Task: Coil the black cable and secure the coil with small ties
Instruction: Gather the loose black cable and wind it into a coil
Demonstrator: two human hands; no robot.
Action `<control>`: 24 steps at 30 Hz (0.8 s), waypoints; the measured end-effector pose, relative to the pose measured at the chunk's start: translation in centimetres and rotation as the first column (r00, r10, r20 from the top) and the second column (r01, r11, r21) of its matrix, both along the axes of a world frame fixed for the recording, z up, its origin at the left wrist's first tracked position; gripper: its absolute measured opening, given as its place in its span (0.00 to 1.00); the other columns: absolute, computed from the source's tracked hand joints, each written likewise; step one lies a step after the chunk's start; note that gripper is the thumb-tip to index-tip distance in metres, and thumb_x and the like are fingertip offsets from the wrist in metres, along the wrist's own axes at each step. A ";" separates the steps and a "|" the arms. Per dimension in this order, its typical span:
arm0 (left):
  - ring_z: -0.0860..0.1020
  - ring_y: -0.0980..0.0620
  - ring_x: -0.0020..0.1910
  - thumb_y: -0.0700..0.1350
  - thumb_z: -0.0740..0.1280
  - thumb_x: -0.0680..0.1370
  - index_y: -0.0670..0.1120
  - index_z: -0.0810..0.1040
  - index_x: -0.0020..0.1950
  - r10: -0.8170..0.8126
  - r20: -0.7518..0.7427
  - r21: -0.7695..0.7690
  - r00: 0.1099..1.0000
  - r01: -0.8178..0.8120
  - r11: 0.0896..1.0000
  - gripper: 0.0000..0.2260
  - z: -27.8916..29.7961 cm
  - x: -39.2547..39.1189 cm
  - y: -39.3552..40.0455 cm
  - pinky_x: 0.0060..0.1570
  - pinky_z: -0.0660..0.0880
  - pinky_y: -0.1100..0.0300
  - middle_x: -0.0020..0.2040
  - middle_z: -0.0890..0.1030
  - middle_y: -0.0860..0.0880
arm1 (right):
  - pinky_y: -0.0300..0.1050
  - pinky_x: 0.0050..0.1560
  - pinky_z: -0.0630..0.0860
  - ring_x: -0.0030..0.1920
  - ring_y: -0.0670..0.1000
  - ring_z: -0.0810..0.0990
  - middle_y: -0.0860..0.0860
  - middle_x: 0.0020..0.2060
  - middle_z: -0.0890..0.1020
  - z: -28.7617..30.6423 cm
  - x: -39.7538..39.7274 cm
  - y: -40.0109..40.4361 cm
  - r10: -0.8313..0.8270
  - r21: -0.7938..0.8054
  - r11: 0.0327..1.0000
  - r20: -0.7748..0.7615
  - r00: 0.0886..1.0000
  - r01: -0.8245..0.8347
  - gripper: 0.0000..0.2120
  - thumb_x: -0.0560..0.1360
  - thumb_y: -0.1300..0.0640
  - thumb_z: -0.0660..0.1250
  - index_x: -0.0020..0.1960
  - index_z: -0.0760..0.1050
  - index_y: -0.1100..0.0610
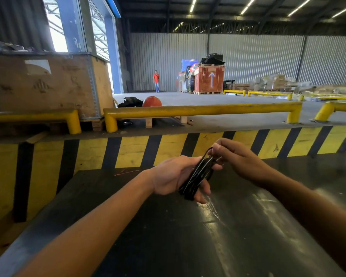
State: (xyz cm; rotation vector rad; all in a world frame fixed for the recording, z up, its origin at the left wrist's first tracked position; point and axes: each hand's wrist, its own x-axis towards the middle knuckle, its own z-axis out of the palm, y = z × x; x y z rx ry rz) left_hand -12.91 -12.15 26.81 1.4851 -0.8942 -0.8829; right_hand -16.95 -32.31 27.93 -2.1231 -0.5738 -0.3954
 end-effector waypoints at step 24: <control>0.67 0.54 0.22 0.58 0.58 0.79 0.47 0.72 0.30 0.839 -0.242 0.118 0.487 -0.844 0.524 0.22 -11.7 -1.5 -9.7 0.29 0.65 0.59 0.24 0.70 0.50 | 0.48 0.43 0.74 0.40 0.51 0.79 0.59 0.39 0.83 -14.3 -4.5 -0.3 -0.200 0.508 0.795 -0.297 0.934 0.331 0.12 0.79 0.58 0.58 0.44 0.80 0.59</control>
